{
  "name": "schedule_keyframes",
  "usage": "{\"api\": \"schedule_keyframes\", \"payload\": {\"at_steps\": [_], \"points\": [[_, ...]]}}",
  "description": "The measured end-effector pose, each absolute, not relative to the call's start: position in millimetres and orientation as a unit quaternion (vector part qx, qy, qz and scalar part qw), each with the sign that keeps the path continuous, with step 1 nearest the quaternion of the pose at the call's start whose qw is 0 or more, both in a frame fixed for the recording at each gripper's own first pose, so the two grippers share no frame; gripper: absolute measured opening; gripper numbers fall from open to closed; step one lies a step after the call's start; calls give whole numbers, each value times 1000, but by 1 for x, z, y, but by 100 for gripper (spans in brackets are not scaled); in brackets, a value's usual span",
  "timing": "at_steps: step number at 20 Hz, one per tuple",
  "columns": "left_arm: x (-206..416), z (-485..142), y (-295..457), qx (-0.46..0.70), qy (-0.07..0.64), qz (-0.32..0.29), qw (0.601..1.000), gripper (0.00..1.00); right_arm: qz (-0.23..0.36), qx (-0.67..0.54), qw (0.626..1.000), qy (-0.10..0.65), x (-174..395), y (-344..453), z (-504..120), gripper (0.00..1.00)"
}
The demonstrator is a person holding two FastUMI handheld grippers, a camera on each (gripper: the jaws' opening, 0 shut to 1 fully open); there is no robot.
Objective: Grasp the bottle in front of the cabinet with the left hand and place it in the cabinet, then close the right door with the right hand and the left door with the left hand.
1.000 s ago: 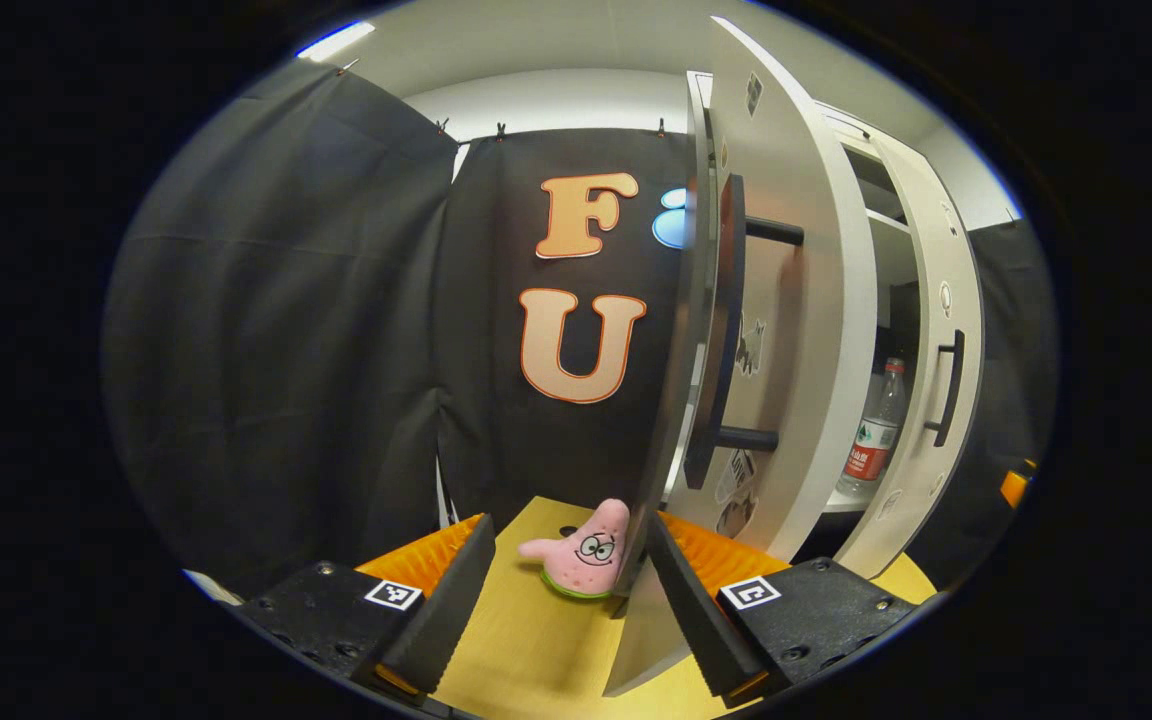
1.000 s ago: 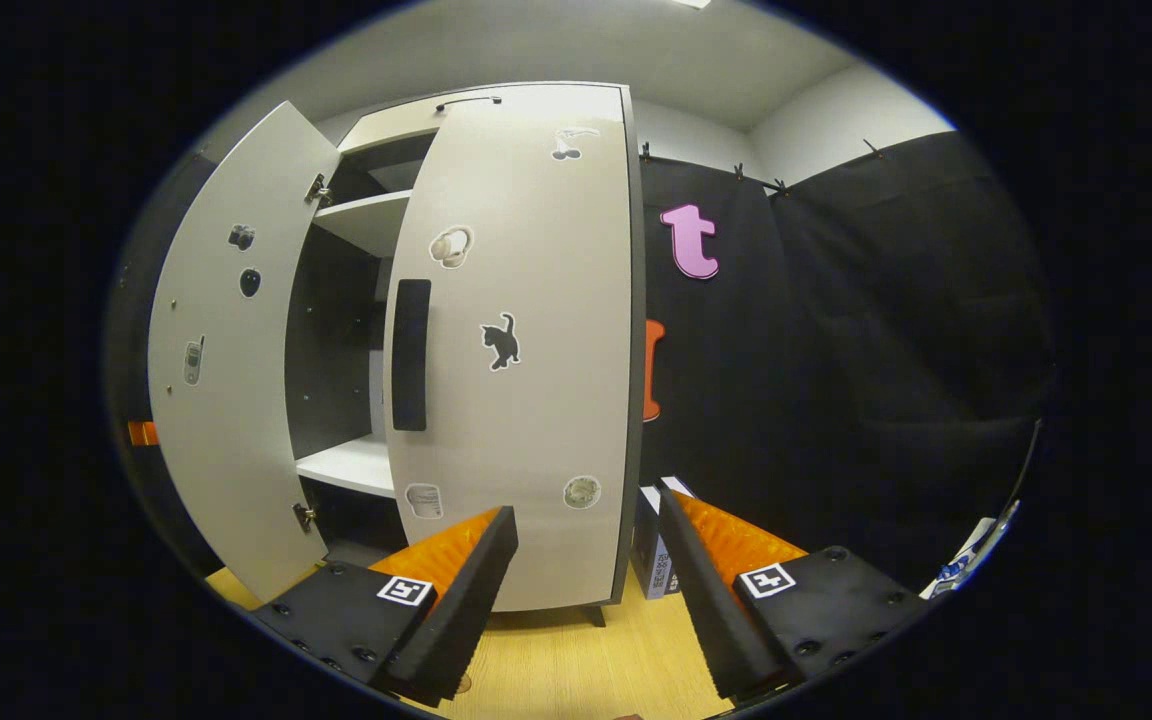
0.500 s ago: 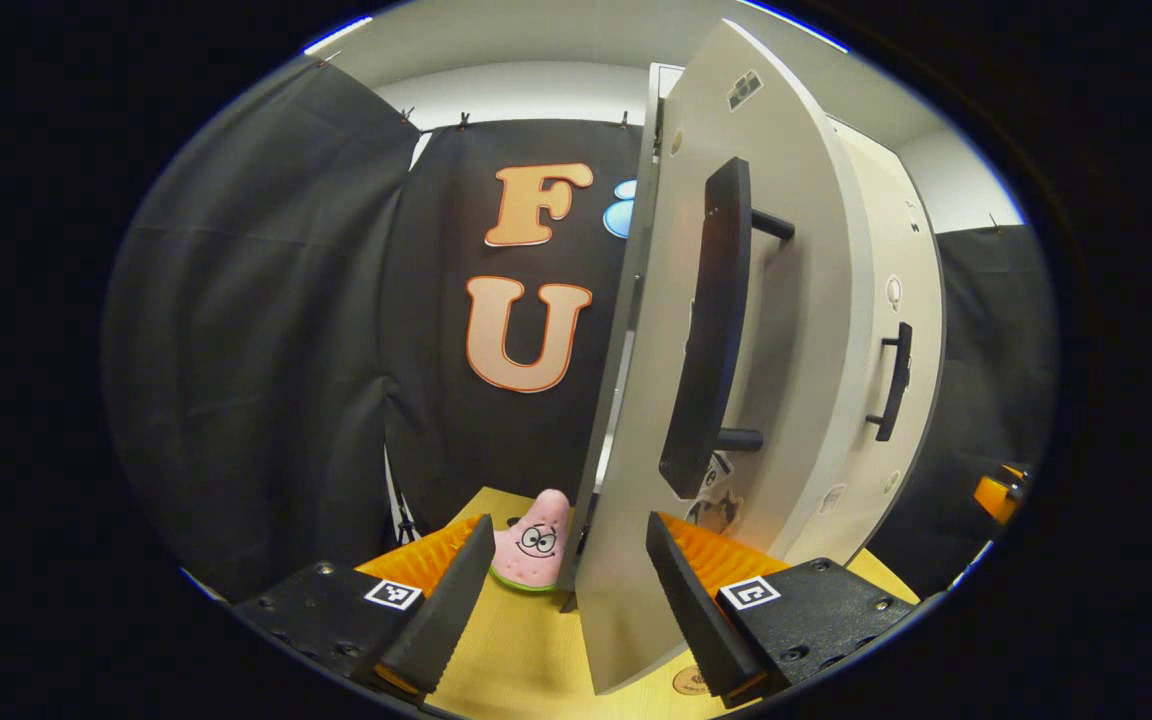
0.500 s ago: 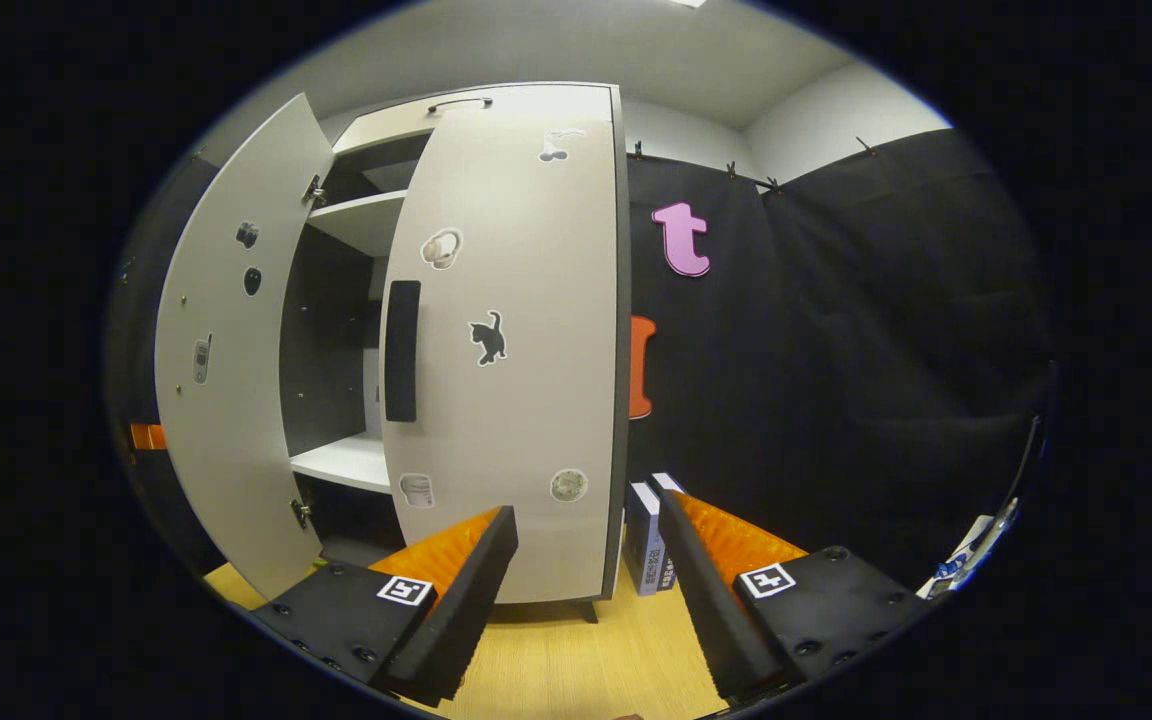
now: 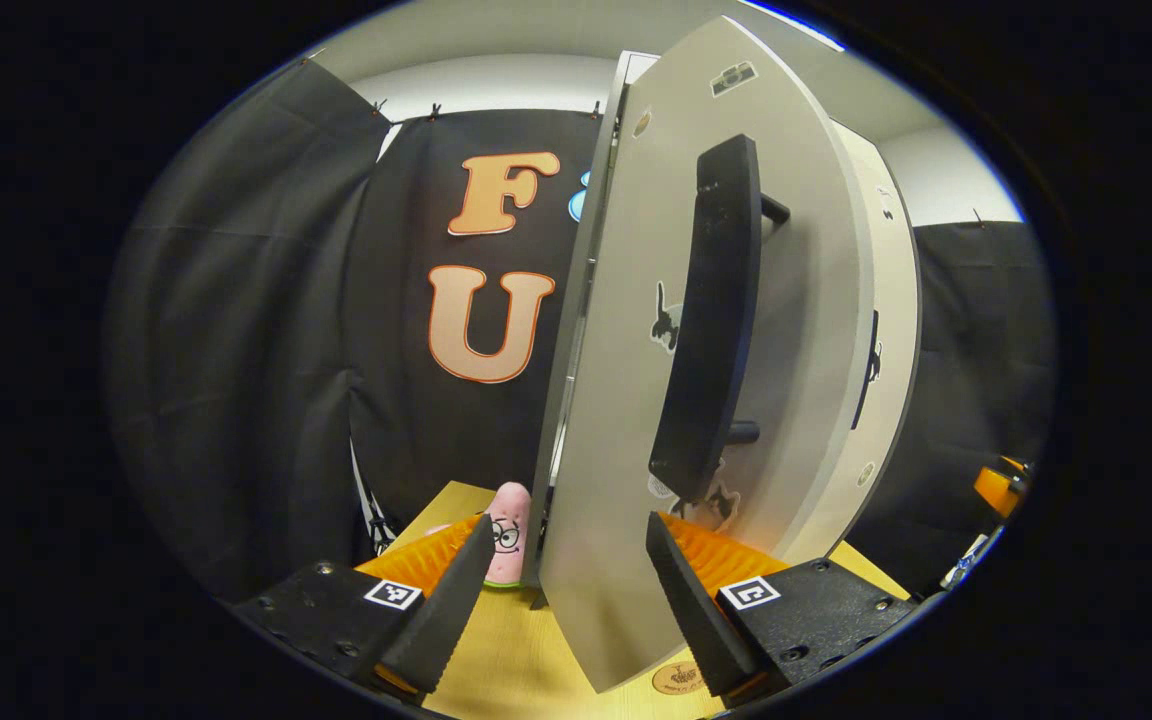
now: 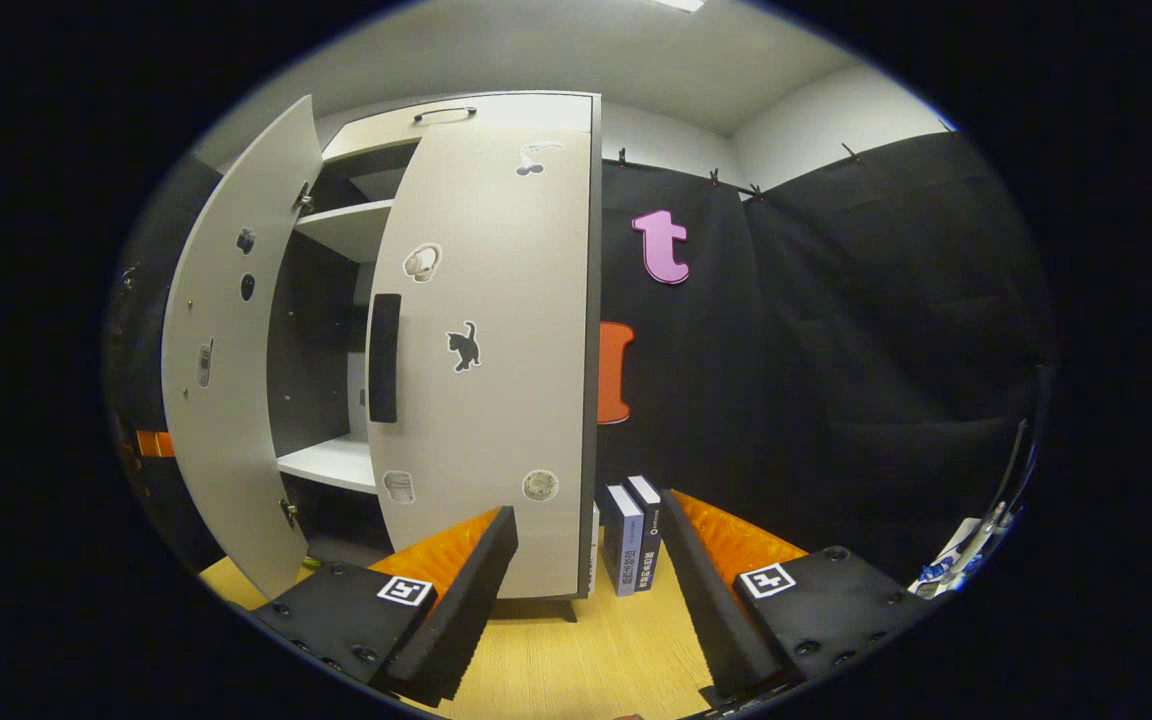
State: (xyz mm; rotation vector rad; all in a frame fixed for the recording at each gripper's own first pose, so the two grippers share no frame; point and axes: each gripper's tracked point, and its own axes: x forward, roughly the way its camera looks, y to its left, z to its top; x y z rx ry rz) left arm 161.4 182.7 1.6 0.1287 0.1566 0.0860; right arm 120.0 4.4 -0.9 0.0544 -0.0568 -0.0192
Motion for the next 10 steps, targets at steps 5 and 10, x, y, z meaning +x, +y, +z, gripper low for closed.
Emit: {"api": "schedule_keyframes", "payload": {"at_steps": [5, 10], "points": [[174, -4, 177, 73, 82, 35, 993, 94, -24, 26, 999, -26, 115, -6, -3, 95], [185, -7, 177, 68, 82, 31, 994, 94, -36, 30, 999, -24, 115, -13, -4, 95]]}}
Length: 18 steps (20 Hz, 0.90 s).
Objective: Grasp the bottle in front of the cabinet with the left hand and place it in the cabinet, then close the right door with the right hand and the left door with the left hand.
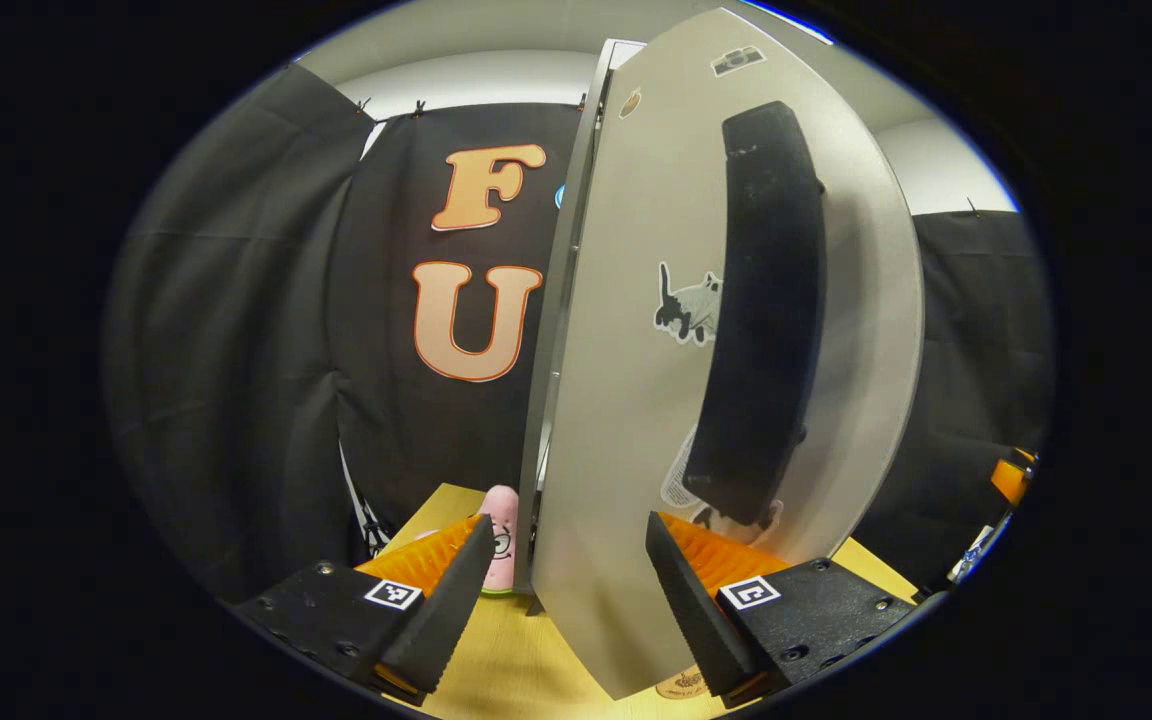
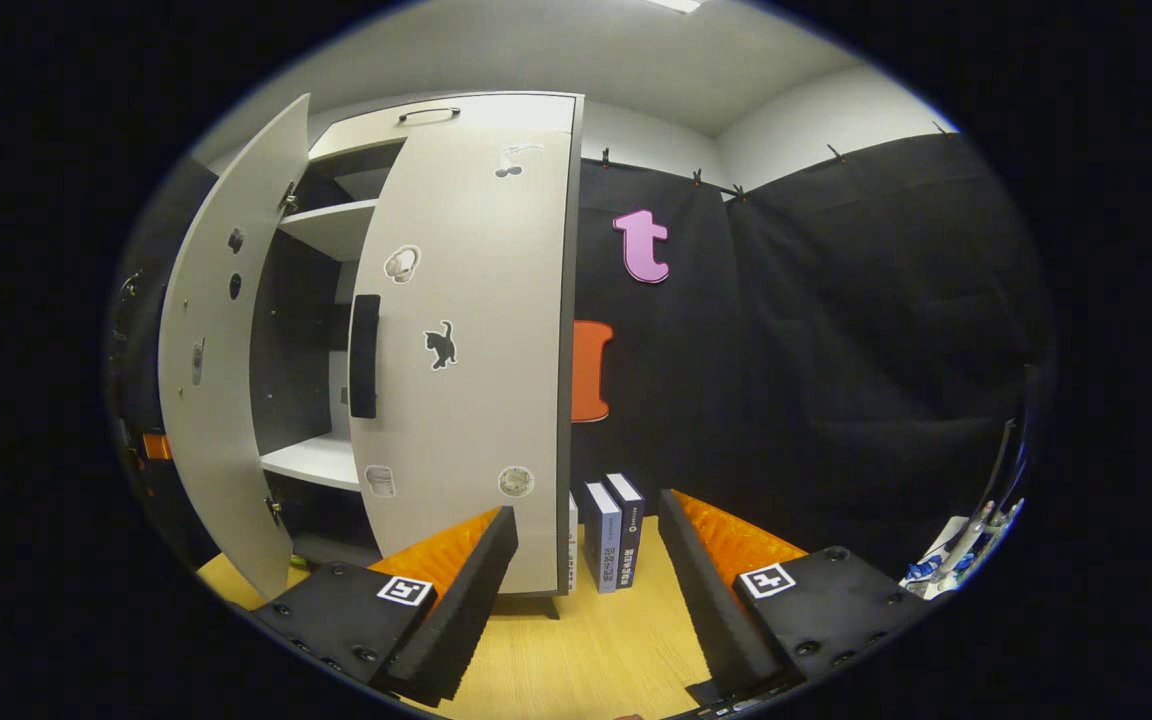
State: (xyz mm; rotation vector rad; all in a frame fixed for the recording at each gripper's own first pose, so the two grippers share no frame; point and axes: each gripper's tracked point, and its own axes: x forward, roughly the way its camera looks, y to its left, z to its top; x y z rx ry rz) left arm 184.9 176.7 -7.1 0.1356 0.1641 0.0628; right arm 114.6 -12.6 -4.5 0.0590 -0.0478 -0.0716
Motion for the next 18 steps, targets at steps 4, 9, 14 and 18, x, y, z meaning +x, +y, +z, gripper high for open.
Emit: {"api": "schedule_keyframes", "payload": {"at_steps": [4, 9, 14, 18], "points": [[194, -13, 165, 62, 84, 19, 994, 93, -40, 32, 998, -20, 115, -15, -6, 95], [213, -20, 140, 77, 88, -9, 993, 97, -54, 28, 998, -19, 112, -27, -8, 95], [255, -29, 105, 73, 87, -56, 992, 94, -74, 32, 997, -21, 105, -48, -8, 95], [269, -31, 95, 101, 87, -57, 990, 94, -91, 39, 995, -18, 100, -62, -15, 95]]}}
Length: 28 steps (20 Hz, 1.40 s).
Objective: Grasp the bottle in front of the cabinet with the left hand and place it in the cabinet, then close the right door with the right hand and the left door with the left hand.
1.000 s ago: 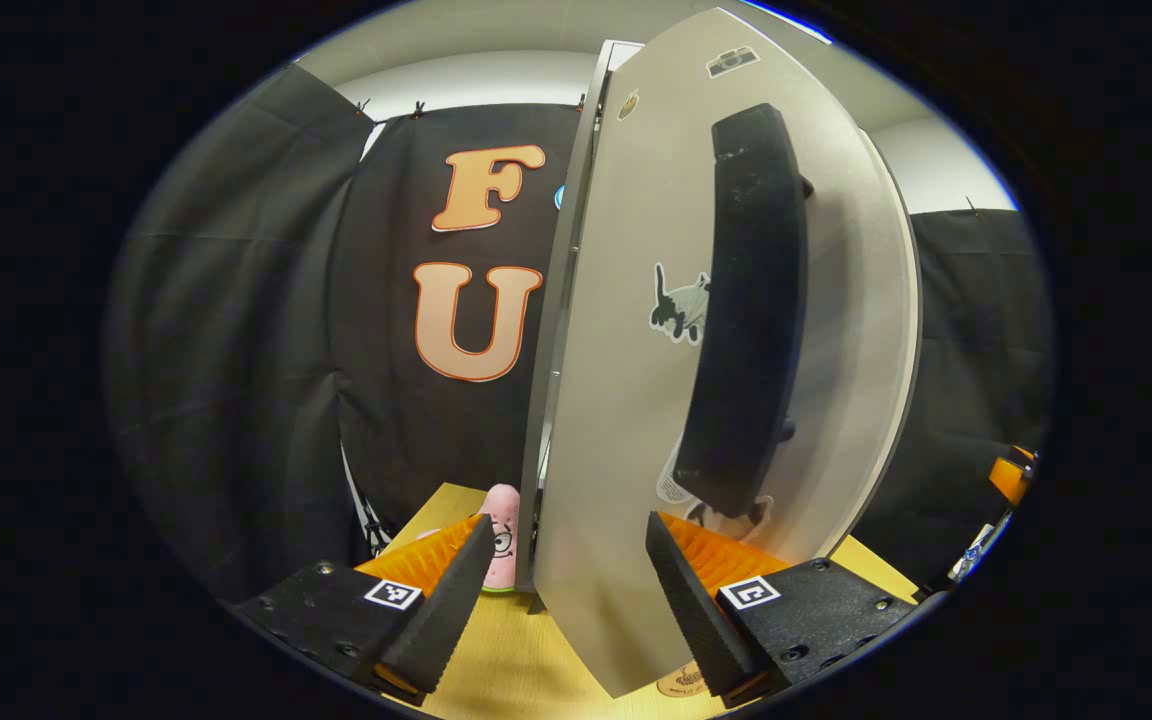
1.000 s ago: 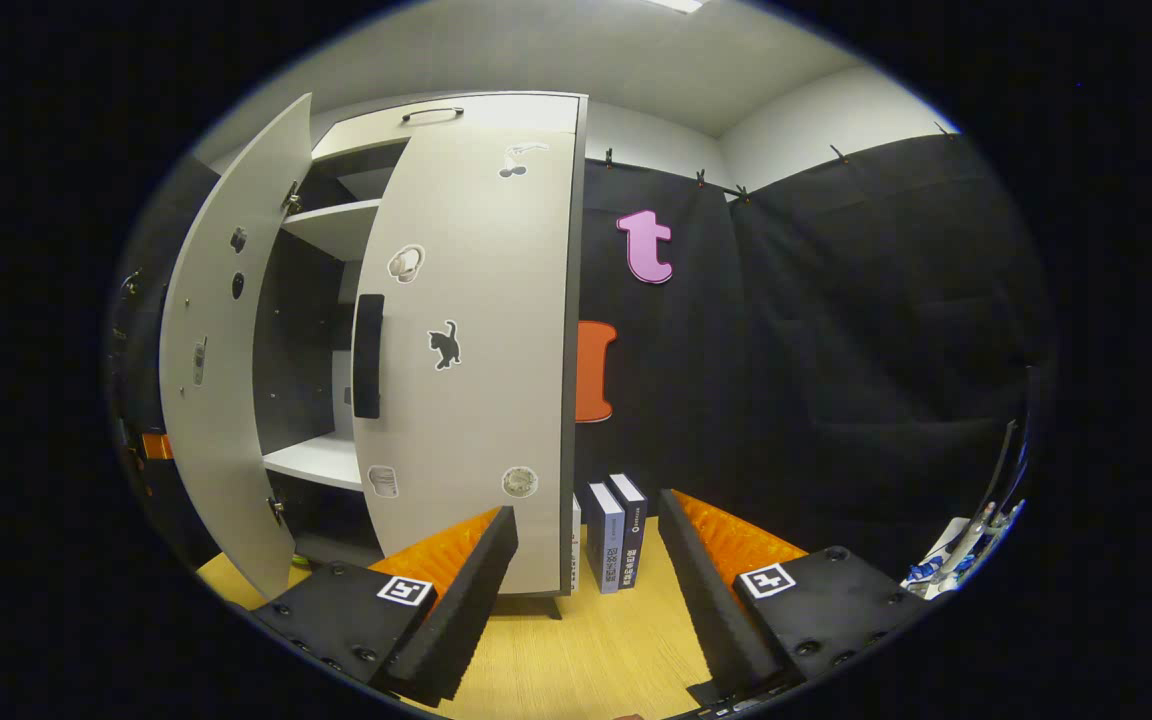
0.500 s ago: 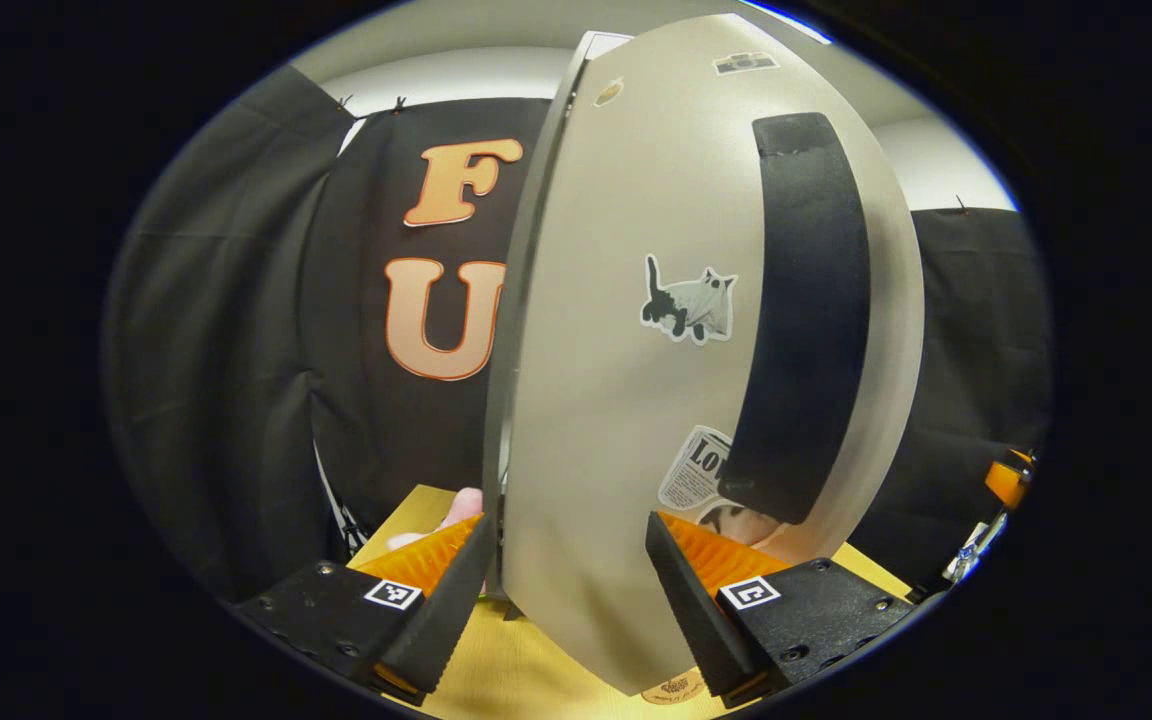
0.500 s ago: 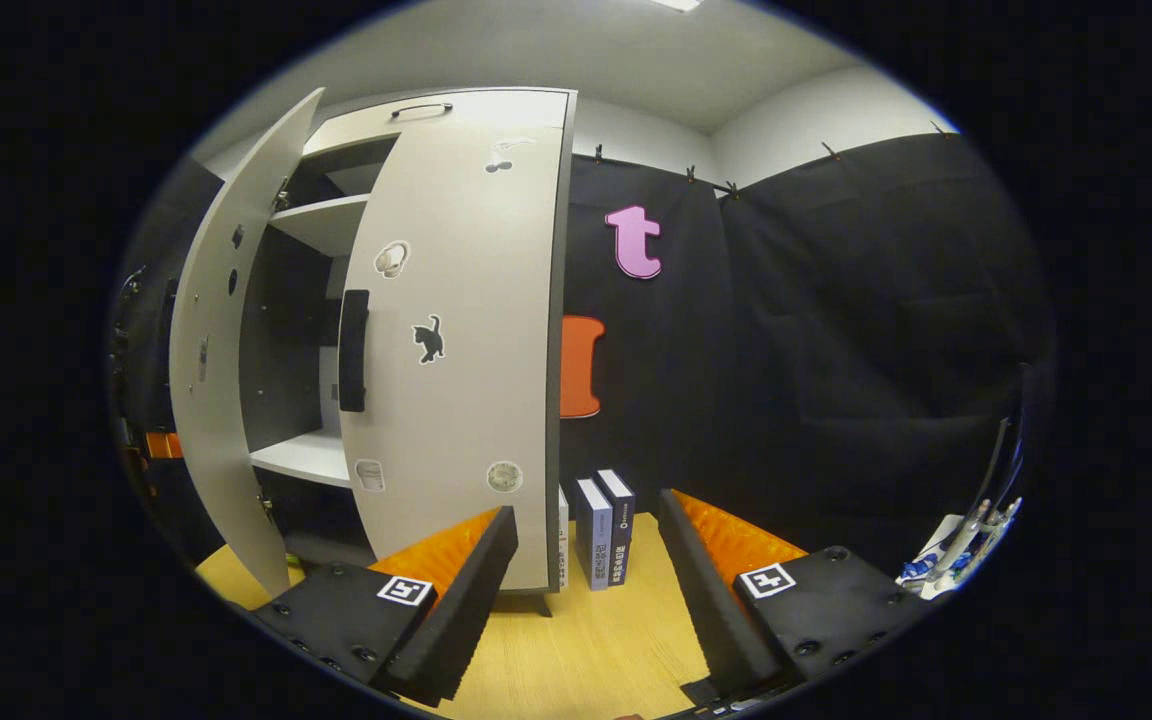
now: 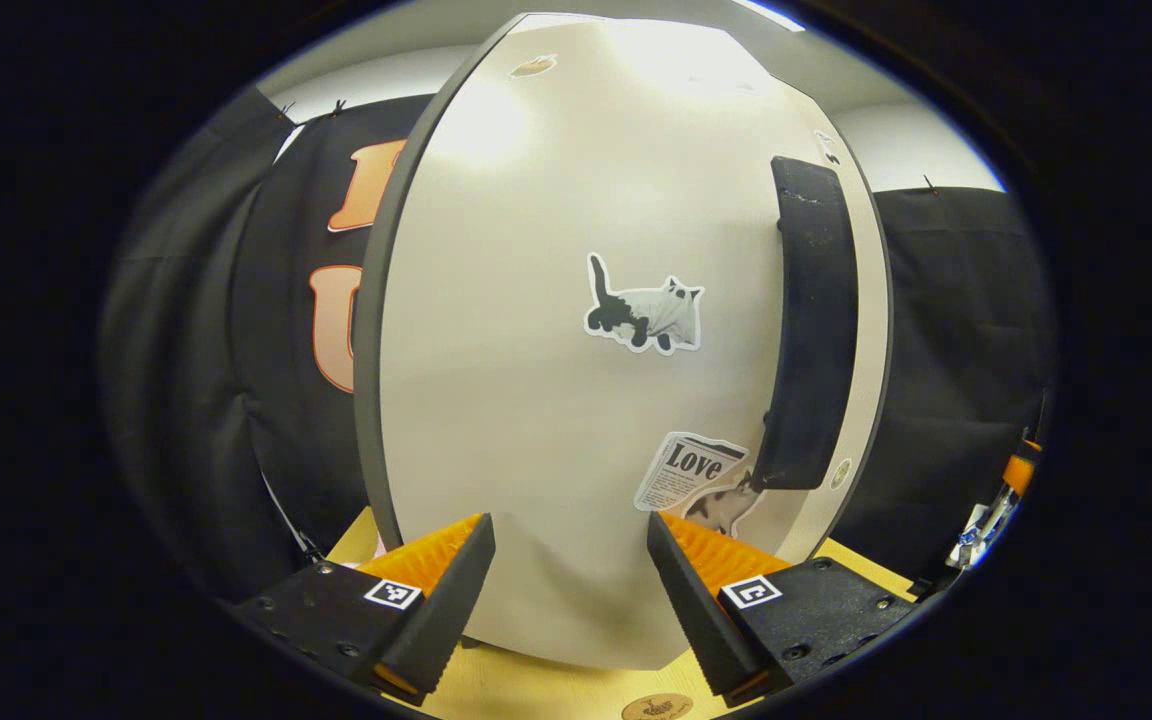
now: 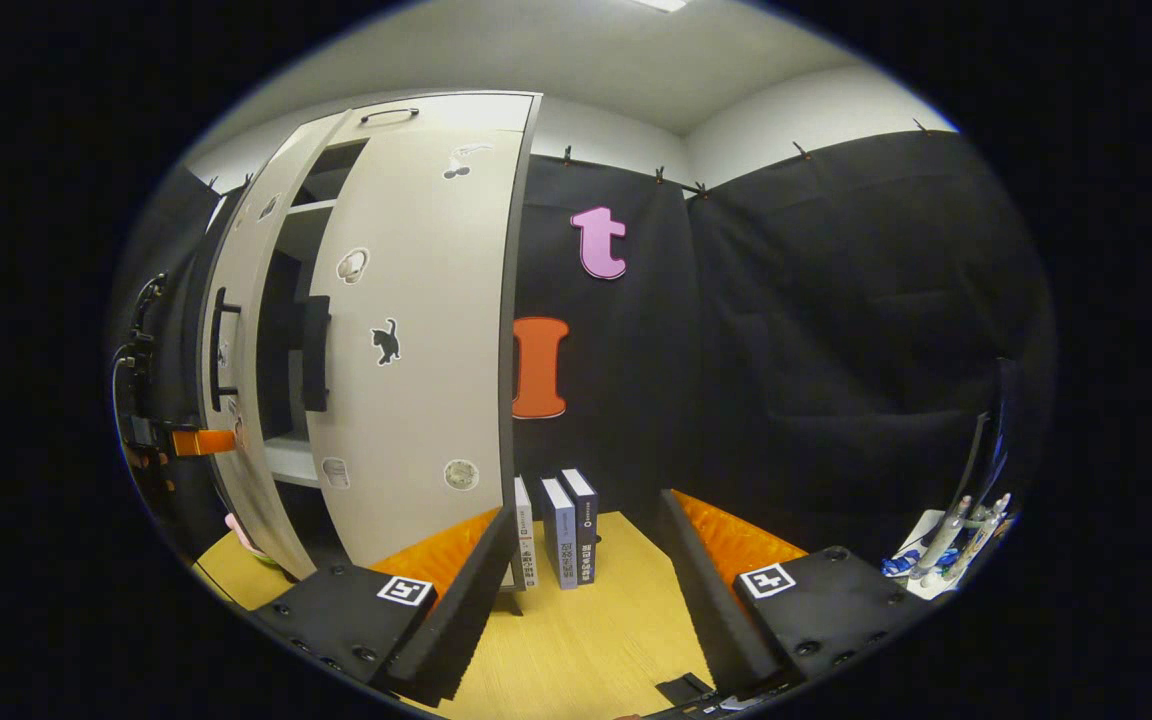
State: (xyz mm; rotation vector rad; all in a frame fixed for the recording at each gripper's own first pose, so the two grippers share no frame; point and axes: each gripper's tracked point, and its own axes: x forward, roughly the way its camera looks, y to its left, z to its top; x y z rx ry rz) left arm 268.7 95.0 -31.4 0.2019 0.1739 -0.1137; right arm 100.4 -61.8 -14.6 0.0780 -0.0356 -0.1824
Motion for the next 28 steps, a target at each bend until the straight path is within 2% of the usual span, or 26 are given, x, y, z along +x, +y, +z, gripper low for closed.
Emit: {"api": "schedule_keyframes", "payload": {"at_steps": [12, 28], "points": [[276, -34, 94, 75, 92, -45, 992, 94, -90, 31, 995, -14, 105, -68, -9, 95], [283, -41, 82, 72, 104, 3, 992, 94, -55, 26, 998, -4, 160, -108, 4, 95]]}}
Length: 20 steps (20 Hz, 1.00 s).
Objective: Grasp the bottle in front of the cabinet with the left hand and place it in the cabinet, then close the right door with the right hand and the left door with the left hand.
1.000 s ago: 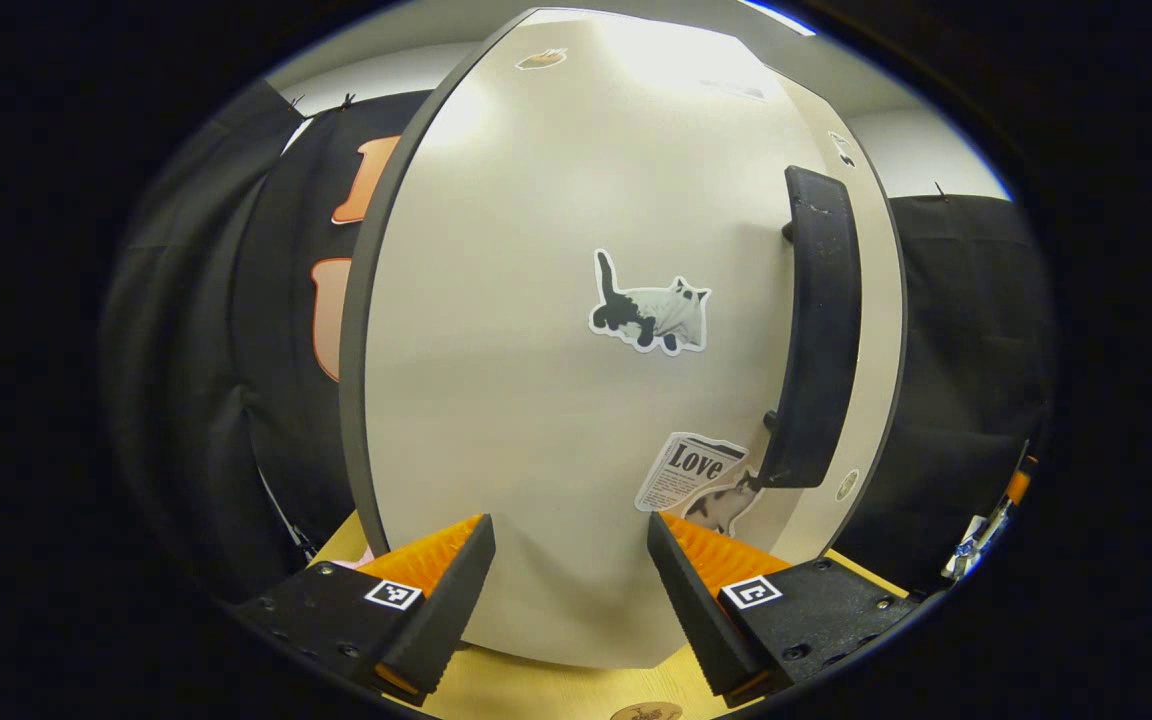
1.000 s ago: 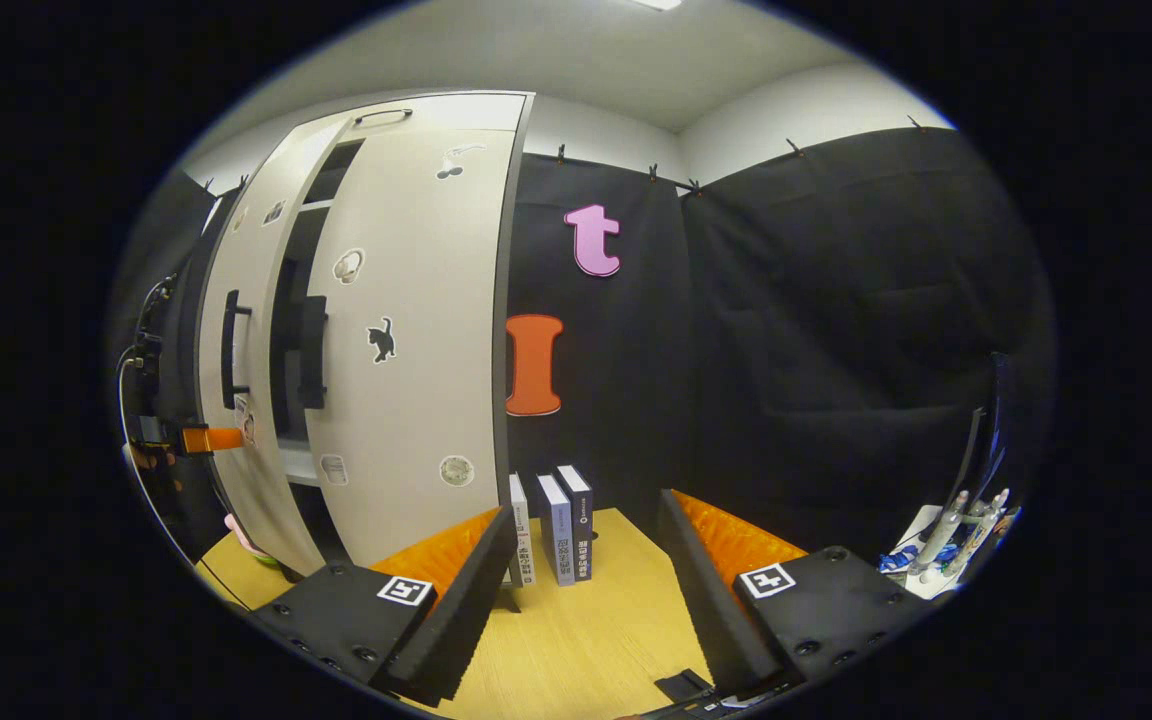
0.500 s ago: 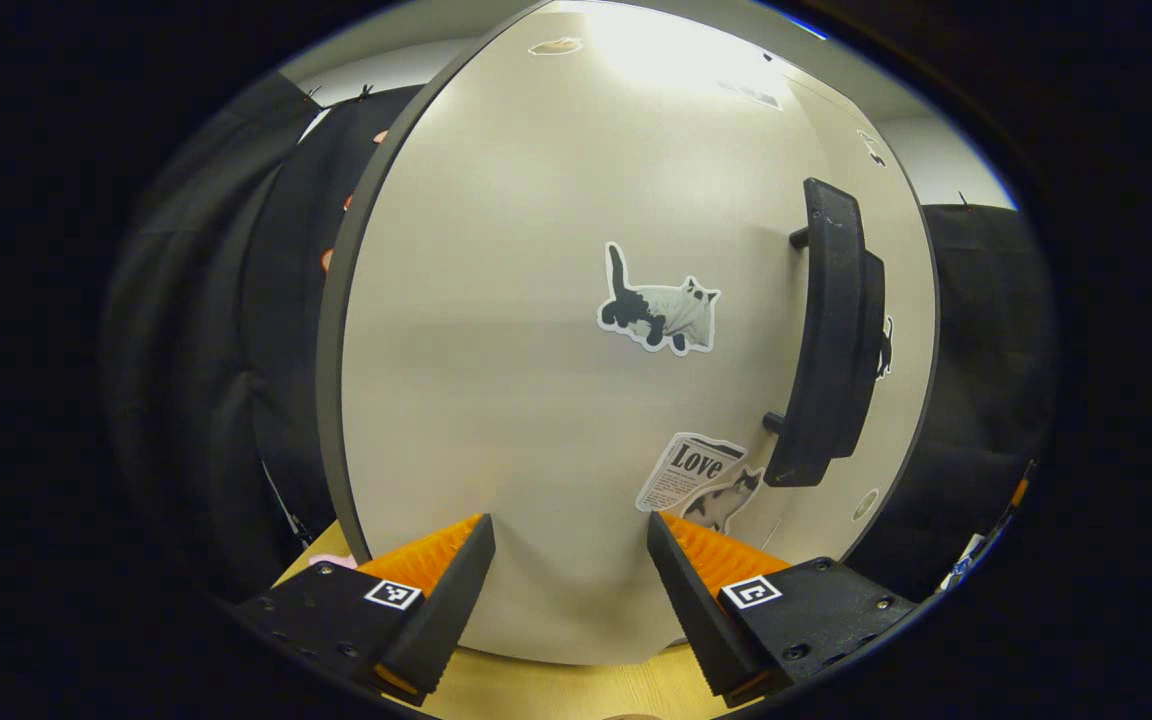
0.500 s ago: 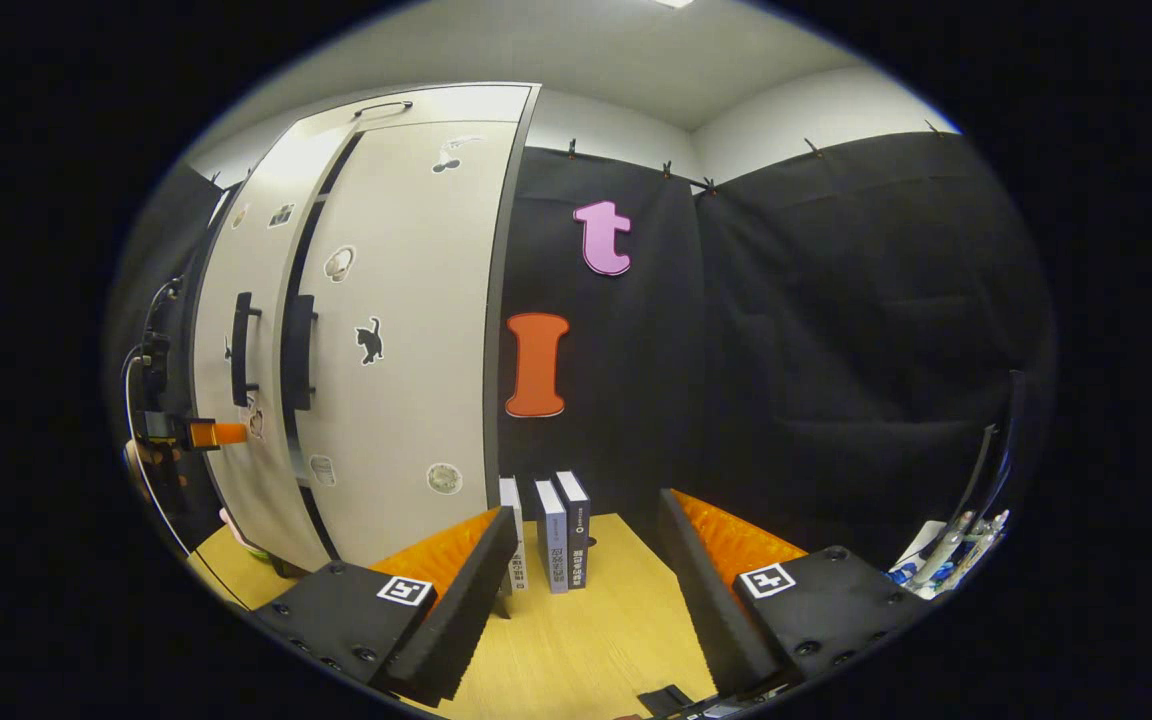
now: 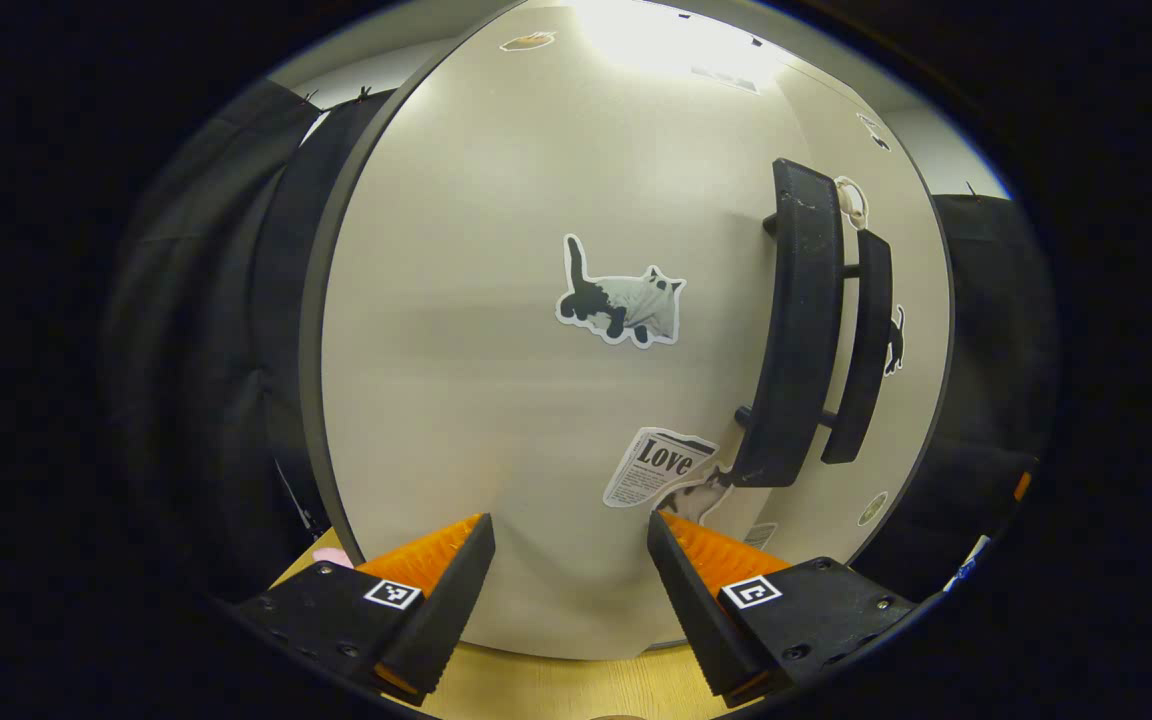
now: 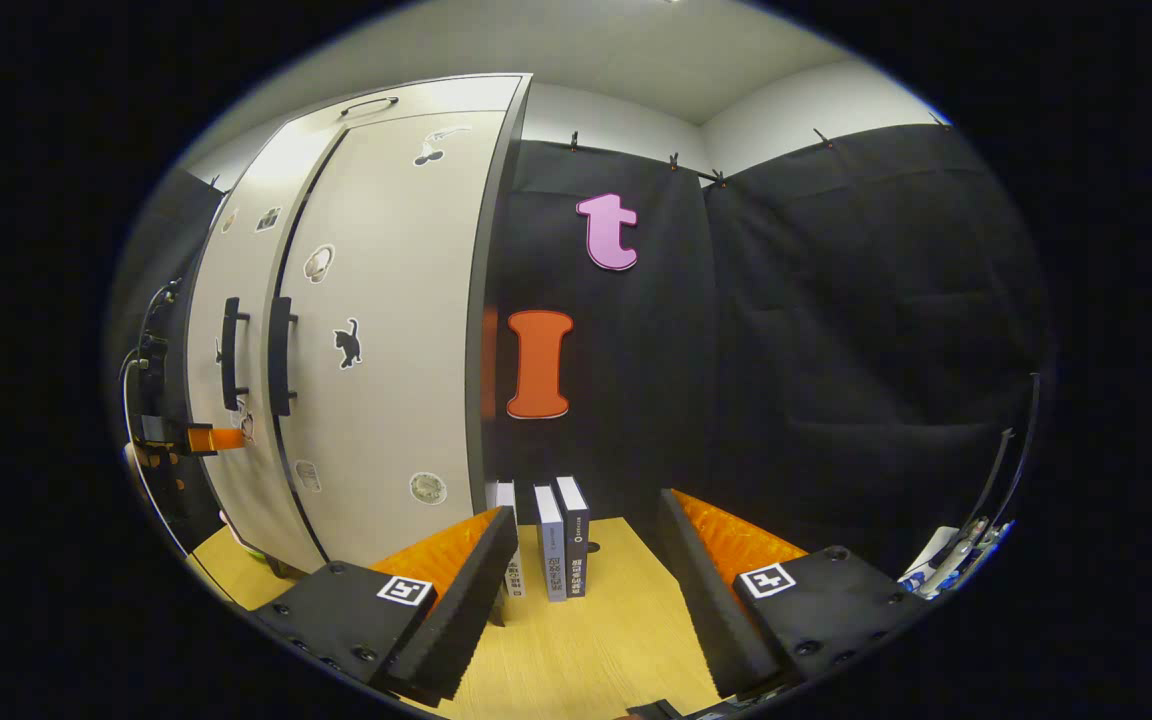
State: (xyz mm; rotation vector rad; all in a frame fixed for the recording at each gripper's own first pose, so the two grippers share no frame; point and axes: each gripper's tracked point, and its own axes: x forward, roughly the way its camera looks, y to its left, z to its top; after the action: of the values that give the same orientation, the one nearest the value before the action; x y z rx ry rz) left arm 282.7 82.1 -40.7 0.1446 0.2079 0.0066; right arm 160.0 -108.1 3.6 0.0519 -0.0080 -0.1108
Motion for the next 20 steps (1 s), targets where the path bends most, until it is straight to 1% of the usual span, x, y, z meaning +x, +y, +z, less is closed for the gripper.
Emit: {"api": "schedule_keyframes", "payload": {"at_steps": [6, 20], "points": [[260, -26, 56, 84, 98, 1, 992, 94, -56, 39, 998, -10, 166, -133, 13, 95], [177, 56, -47, 88, 45, -24, 995, 94, -24, 30, 999, -38, 160, -175, 58, 95]]}}
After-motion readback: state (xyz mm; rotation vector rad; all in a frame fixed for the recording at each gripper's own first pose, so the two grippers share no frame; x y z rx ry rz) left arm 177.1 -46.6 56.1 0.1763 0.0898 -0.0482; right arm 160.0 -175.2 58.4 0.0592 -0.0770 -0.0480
